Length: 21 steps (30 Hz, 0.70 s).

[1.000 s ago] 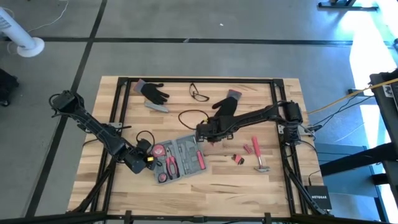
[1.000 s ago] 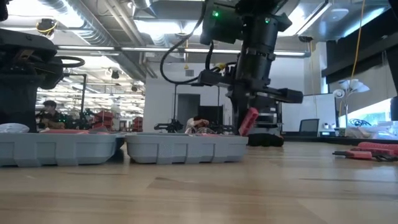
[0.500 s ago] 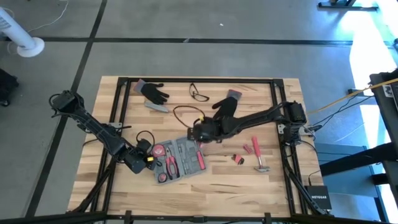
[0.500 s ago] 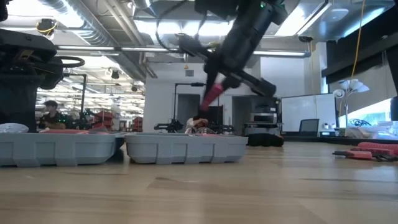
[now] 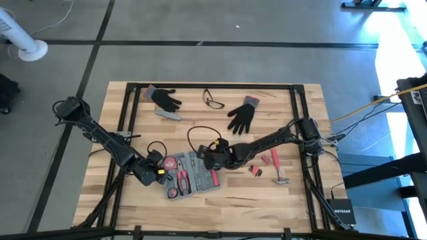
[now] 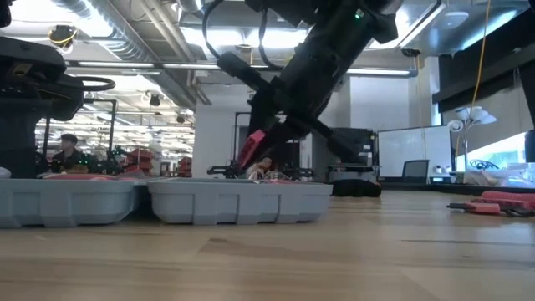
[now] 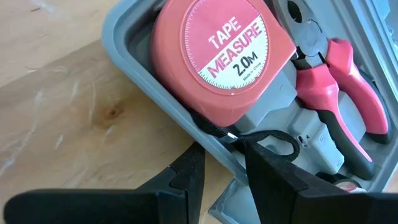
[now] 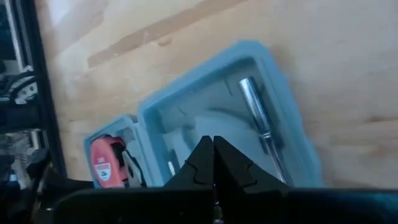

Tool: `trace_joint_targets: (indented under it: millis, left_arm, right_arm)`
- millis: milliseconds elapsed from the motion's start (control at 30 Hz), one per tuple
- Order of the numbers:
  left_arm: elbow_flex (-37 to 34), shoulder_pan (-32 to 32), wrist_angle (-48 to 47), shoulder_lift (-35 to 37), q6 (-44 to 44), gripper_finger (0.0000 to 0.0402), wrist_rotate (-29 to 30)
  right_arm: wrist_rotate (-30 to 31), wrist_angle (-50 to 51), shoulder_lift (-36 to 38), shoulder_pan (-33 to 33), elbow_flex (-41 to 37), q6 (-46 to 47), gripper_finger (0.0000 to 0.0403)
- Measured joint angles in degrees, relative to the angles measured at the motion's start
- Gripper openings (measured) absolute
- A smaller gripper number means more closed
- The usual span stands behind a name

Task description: Prefit tool cases

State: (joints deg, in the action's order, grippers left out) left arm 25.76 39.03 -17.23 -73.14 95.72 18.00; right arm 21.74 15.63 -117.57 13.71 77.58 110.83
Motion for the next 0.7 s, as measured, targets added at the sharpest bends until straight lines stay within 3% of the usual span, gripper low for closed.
trace_joint_targets:
  millis: [533,700]
  left_arm:
    - [0.0,0.0,-0.11,-0.04,0.28,0.0106,-0.04]
    - [0.0,0.0,-0.2,-0.04,0.09,0.0106,-0.04]
  right_arm:
    - [3.28,2.25,-0.46,1.68,0.04,1.14,0.0002]
    - [3.32,2.22,-0.46,1.68,0.04,-0.18,0.0033]
